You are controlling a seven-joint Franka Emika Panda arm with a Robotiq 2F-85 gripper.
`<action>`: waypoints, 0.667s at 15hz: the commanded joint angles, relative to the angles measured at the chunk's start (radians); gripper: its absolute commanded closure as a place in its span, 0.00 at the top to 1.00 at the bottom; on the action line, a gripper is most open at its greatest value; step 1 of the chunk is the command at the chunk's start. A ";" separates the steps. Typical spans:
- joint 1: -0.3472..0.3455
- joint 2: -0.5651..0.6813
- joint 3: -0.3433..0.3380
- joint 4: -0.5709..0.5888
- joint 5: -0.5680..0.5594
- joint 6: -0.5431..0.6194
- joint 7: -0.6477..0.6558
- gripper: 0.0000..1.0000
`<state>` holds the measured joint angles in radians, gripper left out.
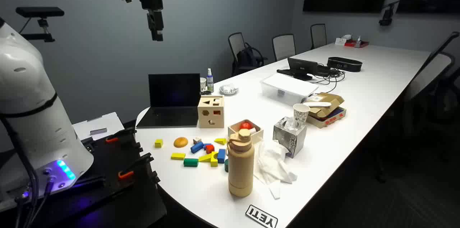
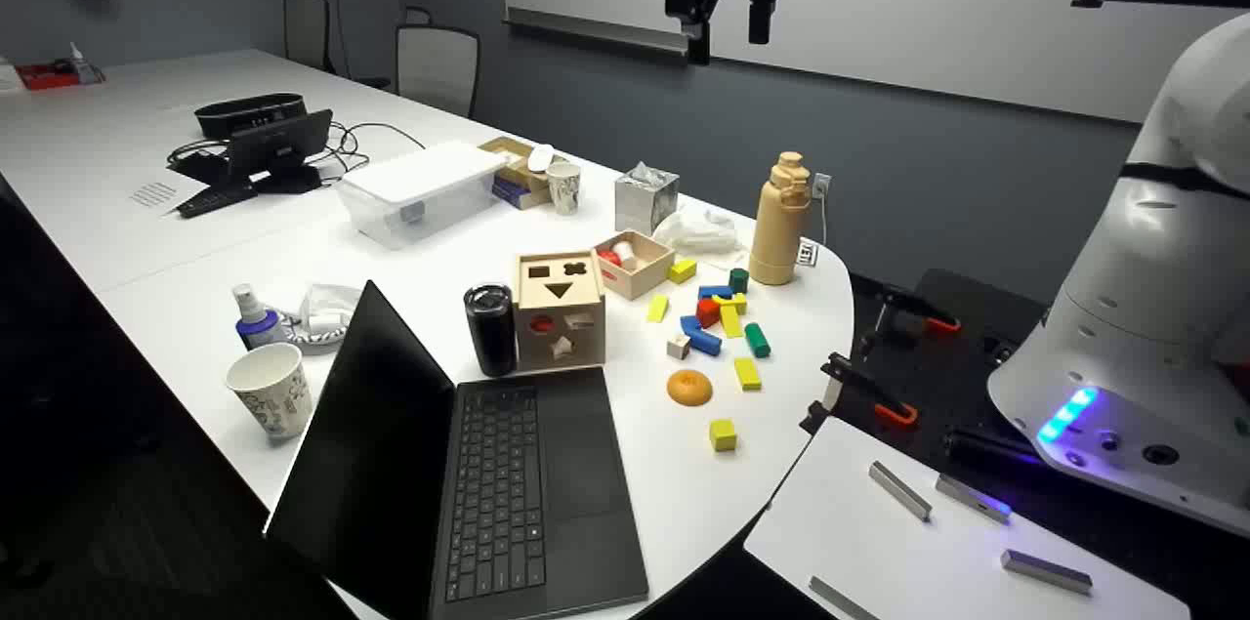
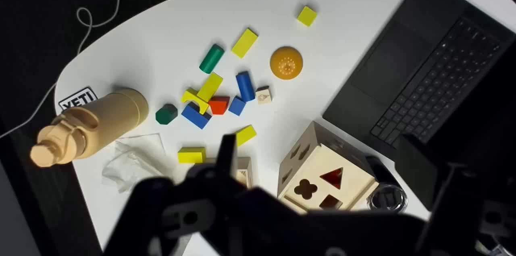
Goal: Use the napkin to wipe the laptops keyboard
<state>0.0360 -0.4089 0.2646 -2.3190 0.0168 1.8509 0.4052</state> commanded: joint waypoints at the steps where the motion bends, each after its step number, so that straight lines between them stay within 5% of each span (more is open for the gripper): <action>1: 0.020 0.003 -0.018 0.002 -0.008 -0.002 0.006 1.00; 3: 0.020 0.003 -0.018 0.002 -0.008 -0.002 0.006 1.00; 10: -0.098 0.241 -0.076 0.196 -0.357 -0.004 0.080 1.00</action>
<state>-0.0196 -0.3126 0.2135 -2.2420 -0.2122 1.8529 0.4380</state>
